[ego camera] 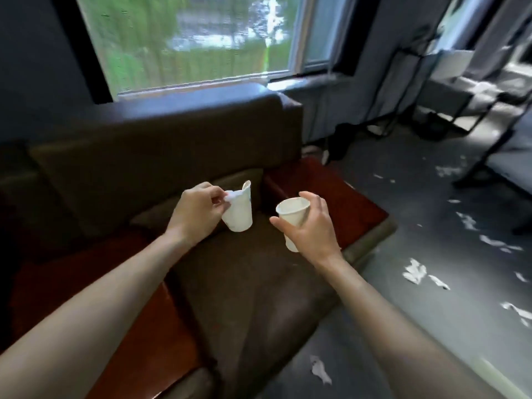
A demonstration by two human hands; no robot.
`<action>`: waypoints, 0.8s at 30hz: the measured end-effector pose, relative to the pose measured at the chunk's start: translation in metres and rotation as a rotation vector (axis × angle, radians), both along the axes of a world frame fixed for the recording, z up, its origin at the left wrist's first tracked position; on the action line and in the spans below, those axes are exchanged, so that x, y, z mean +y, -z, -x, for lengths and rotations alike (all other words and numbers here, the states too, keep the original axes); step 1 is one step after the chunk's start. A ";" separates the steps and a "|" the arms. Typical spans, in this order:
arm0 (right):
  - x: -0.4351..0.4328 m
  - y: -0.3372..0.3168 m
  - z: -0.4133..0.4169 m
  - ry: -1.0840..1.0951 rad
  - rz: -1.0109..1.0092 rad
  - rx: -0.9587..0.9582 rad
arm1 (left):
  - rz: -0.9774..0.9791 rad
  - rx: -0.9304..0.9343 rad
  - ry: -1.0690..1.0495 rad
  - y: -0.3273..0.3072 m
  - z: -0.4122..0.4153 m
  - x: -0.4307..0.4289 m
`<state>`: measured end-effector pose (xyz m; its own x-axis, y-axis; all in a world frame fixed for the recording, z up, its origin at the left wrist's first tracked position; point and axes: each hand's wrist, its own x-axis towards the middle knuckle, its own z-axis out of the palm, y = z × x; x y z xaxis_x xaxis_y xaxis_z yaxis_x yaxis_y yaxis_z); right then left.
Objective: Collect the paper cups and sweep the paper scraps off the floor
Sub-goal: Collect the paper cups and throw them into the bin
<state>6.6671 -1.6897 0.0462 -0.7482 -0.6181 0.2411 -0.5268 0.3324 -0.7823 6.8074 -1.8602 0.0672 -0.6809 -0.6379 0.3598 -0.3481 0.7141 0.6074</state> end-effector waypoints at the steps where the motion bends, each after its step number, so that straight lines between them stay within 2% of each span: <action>1: 0.028 -0.004 0.026 0.066 -0.009 0.015 | 0.002 0.011 0.052 -0.004 0.034 0.019; 8: 0.179 -0.018 0.161 0.437 0.031 0.051 | -0.051 -0.019 0.371 -0.009 0.235 0.137; 16: 0.253 -0.001 0.311 0.572 0.040 0.013 | -0.026 -0.044 0.552 0.002 0.427 0.210; 24: 0.274 -0.010 0.537 0.522 0.013 -0.015 | -0.015 -0.101 0.524 0.006 0.649 0.209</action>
